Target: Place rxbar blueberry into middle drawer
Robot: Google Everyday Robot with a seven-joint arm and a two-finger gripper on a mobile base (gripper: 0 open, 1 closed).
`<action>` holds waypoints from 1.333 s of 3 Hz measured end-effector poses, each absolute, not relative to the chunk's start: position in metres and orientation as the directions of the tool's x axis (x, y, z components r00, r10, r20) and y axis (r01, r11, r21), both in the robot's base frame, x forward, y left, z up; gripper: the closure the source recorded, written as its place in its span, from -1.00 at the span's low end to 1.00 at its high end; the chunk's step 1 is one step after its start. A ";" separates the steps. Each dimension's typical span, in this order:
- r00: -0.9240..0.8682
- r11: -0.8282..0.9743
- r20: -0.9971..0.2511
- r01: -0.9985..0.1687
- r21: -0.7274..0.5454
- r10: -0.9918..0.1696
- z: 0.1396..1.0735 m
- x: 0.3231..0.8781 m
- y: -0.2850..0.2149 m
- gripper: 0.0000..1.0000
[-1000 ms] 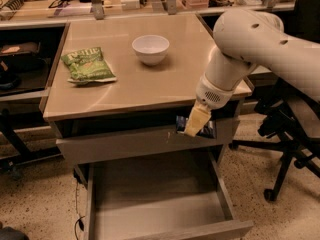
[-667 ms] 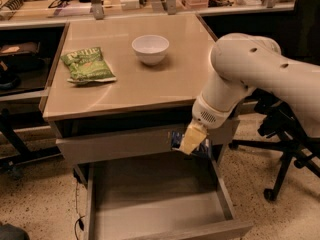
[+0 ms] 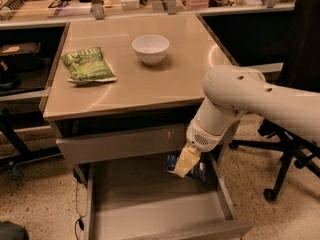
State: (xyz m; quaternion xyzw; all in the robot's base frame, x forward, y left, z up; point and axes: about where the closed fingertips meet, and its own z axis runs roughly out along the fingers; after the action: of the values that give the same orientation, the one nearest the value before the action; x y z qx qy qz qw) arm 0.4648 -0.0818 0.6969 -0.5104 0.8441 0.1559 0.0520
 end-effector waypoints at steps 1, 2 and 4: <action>-0.526 0.465 -0.262 -0.846 0.261 -0.809 0.662 0.455 -0.068 1.00; -0.602 0.528 -0.268 -0.794 0.301 -0.752 0.610 0.454 -0.049 1.00; -0.658 0.565 -0.260 -0.747 0.351 -0.707 0.563 0.453 -0.031 1.00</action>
Offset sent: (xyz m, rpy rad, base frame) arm -0.0071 0.0542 -0.1481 0.1124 0.0918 -0.2598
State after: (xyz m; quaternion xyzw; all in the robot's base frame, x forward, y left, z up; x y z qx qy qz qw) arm 0.4528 -0.0312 0.5634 -0.4113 0.8836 0.2193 0.0450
